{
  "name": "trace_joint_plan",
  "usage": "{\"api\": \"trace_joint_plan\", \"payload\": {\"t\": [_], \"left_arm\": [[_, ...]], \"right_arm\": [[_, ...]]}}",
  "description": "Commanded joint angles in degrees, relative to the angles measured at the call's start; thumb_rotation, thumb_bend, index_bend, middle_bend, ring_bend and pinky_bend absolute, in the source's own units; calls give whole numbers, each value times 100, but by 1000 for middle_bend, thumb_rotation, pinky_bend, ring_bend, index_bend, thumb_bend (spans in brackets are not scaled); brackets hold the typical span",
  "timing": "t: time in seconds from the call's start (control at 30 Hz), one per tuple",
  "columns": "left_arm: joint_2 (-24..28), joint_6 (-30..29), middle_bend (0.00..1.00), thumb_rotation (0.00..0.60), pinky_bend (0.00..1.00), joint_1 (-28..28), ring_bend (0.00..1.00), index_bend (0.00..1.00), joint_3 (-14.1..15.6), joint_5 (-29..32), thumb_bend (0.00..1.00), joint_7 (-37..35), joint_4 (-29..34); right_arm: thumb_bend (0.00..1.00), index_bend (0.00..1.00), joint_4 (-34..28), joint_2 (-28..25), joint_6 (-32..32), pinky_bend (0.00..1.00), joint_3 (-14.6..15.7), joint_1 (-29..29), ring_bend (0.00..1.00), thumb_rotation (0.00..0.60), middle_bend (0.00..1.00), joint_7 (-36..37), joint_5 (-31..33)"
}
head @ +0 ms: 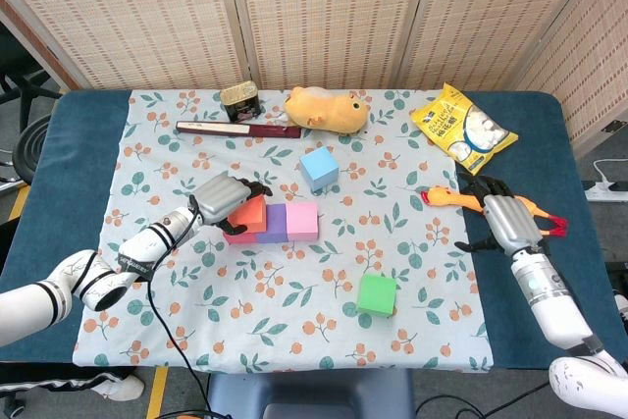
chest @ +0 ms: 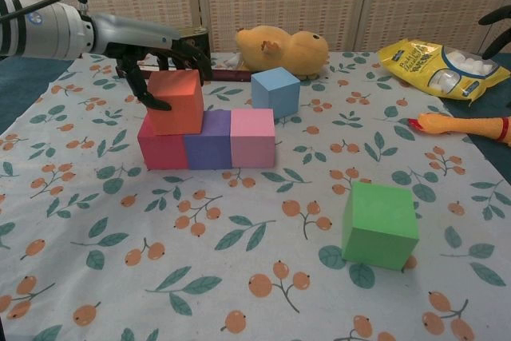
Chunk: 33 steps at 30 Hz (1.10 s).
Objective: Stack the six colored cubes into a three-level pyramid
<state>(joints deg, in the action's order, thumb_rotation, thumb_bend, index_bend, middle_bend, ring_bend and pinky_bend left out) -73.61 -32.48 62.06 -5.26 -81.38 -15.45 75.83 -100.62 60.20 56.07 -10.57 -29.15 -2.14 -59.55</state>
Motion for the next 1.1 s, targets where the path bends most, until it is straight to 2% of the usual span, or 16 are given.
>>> {"api": "trace_joint_plan", "payload": {"t": [0.03,0.37,0.53,0.77,1.1], "left_arm": [[-6,5,208,600,387,-6,260,182,-1,10,316,4,7],[-36,37,194,600,388,5,260,163,-8,53,317,109,27],[-49,40,159,600,392,2,250,95,-13,84,317,173,21],[-13,33,121,600,393,-1,240,54,-19,98,317,263,86],[-27,56,48,600,383,4,158,1,-28,144,322,353,102]], "right_arm": [[0,0,7,2,9,4,-3,9,0,600,207,20,-15],[0,0,32,4,-21,4,2,15,0,600,207,55,-26],[0,0,50,2,-29,4,0,23,0,600,207,85,-34],[0,0,81,0,-50,4,-5,30,0,600,207,139,-49],[0,0,97,-15,-77,3,-15,35,0,600,207,193,-58]]}}
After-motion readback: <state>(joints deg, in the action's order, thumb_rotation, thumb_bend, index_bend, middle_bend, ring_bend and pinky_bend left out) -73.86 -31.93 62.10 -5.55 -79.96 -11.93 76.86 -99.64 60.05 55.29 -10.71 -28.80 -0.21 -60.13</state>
